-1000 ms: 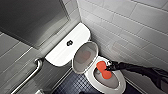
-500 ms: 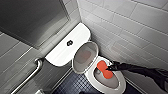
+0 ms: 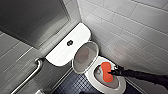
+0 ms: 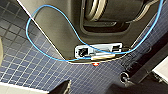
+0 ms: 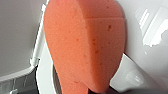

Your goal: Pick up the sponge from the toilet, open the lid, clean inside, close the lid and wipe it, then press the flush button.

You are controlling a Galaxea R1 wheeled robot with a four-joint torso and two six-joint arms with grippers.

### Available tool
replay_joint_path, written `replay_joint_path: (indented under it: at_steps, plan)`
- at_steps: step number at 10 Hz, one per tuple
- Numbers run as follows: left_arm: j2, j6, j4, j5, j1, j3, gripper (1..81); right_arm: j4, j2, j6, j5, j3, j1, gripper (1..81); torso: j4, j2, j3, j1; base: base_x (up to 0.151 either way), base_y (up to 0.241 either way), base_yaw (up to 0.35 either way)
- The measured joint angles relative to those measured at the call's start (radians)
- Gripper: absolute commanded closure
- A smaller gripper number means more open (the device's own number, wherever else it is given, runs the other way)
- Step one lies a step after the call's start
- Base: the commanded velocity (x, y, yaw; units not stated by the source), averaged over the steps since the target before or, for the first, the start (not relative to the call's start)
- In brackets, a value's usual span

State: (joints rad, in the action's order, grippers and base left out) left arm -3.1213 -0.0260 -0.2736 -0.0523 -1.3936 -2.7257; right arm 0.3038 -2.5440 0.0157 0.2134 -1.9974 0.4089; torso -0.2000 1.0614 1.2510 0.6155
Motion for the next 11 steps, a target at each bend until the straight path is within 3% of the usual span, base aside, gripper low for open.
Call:
replay_joint_path:
  at_steps: [2,4,8,11]
  plan:
    - [-0.005,0.004,0.000,0.000,-0.004,-0.003,1.0,0.003,0.072,-0.018,-0.051,0.106,0.047,81.1,0.000,0.000,0.000,0.000,0.000,0.000,0.000]
    - [-0.009,0.004,-0.001,0.000,-0.014,-0.004,1.0,0.007,0.143,-0.044,-0.150,0.163,0.102,81.1,0.000,0.000,0.000,0.000,0.000,0.000,0.000]
    - [-0.010,0.006,-0.003,0.000,-0.016,-0.005,1.0,0.064,0.221,-0.084,-0.522,0.278,0.279,81.1,0.000,0.000,0.000,0.000,0.000,0.000,0.000]
    - [-0.010,0.006,-0.003,0.000,-0.016,-0.005,1.0,0.085,0.277,-0.096,-0.722,0.371,0.391,81.1,0.000,0.000,0.000,0.000,0.000,0.000,0.000]
